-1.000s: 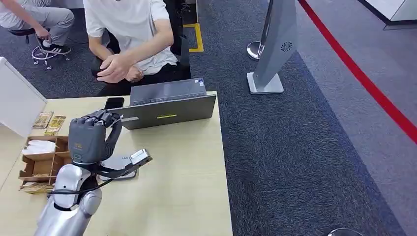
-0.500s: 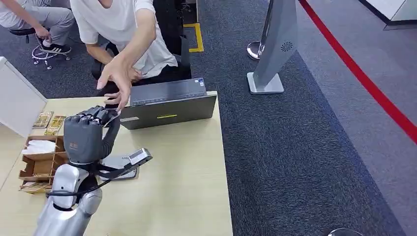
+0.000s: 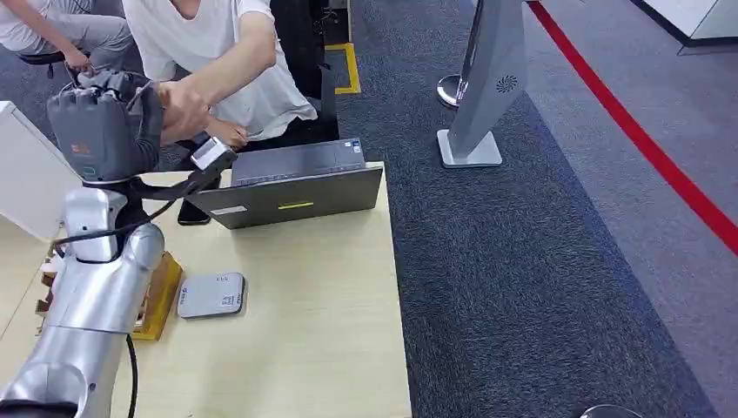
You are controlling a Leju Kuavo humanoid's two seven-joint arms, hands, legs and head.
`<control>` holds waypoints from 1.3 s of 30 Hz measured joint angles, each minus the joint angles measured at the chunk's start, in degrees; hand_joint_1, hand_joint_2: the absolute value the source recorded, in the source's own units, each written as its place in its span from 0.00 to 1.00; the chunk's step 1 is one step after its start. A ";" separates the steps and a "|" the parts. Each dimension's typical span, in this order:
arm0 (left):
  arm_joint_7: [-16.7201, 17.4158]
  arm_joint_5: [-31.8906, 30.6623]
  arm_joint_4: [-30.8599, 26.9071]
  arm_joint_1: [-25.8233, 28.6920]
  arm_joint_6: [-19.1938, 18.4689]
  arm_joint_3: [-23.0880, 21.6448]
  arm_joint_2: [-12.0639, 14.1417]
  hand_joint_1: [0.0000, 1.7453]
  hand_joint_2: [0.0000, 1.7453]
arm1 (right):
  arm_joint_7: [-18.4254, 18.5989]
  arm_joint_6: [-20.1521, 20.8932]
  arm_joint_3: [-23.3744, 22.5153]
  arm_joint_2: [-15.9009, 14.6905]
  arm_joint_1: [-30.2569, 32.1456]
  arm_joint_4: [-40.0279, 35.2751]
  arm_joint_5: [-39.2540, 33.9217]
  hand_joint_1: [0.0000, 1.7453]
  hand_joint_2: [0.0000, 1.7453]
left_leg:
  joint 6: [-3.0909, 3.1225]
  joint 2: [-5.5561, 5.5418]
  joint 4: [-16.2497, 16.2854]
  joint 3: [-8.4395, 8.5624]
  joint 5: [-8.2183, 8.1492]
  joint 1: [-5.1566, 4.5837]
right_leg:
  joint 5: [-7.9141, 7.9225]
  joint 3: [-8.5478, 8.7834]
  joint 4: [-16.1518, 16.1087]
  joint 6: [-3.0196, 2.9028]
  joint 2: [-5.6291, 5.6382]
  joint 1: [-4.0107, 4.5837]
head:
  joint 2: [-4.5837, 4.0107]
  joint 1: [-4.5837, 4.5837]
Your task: Pass the card to the sensor for recognition and then transmit it.
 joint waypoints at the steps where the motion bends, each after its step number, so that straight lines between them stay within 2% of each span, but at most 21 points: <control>1: -0.31 0.04 1.64 -0.65 0.13 0.46 -0.09 1.00 1.00 | 0.09 0.11 0.09 0.00 -0.01 0.00 0.09 0.00 1.00 | -0.02 0.00 0.00 0.00 0.02 0.00 | 0.01 -0.01 0.00 0.01 0.00 0.00 | 0.00 -0.07; 4: -0.50 0.13 4.82 -1.47 0.09 1.35 -0.79 1.00 1.00 | 0.37 0.24 0.22 0.00 0.00 0.00 0.22 0.00 1.00 | 0.01 -0.02 0.00 -0.03 0.04 -0.01 | 0.02 -0.01 -0.01 0.03 0.00 -0.01 | 0.00 -0.02; 10: -0.50 0.06 7.31 -1.52 -0.31 1.48 -1.51 1.00 1.00 | 0.39 0.39 0.33 0.00 0.03 0.00 0.26 0.00 1.00 | 0.01 0.03 0.01 -0.16 0.03 -0.02 | 0.04 -0.16 -0.02 0.04 0.06 -0.02 | 0.00 -0.04; 11: -0.54 0.02 7.64 -1.52 -0.31 1.48 -1.55 0.00 1.00 | 0.39 0.41 0.33 0.00 0.03 0.00 0.28 0.00 1.00 | 0.01 0.03 0.01 -0.18 0.03 -0.02 | 0.04 -0.20 -0.02 0.04 0.07 -0.02 | 0.00 -0.07; 18: -2.78 3.04 8.03 -0.88 -0.90 1.51 -2.01 0.00 1.00 | 0.72 0.33 0.39 -0.02 0.01 0.00 0.26 0.00 1.00 | 0.01 0.01 -0.01 -0.25 0.03 -0.01 | 0.03 -0.25 -0.02 0.04 0.04 -0.01 | 0.00 -0.04; 25: -2.99 4.48 2.11 4.08 -2.71 1.51 -2.21 0.00 1.00 | 1.03 0.31 0.37 -0.07 0.06 0.00 -0.09 0.00 1.00 | 0.01 0.02 -0.01 -0.26 0.03 -0.02 | 0.04 -0.23 -0.03 0.05 0.03 -0.01 | 0.00 -0.04; 33: -3.52 6.49 -10.90 13.97 -4.74 1.46 -1.35 0.00 1.00 | 2.01 0.15 0.04 -0.28 0.22 0.00 -1.62 0.00 1.00 | 0.01 0.02 -0.01 -0.27 0.03 -0.01 | 0.04 -0.24 -0.03 0.05 0.03 -0.01 | 0.00 -0.07; 39: -5.35 7.36 -24.95 25.69 -4.55 1.09 2.10 0.00 1.00 | 2.51 -0.53 -1.22 -0.31 0.46 -0.02 -3.54 0.00 1.00 | 0.02 0.08 -0.04 -0.31 -0.03 -0.01 | 0.01 -0.30 -0.03 0.04 0.07 -0.01 | 0.00 -0.04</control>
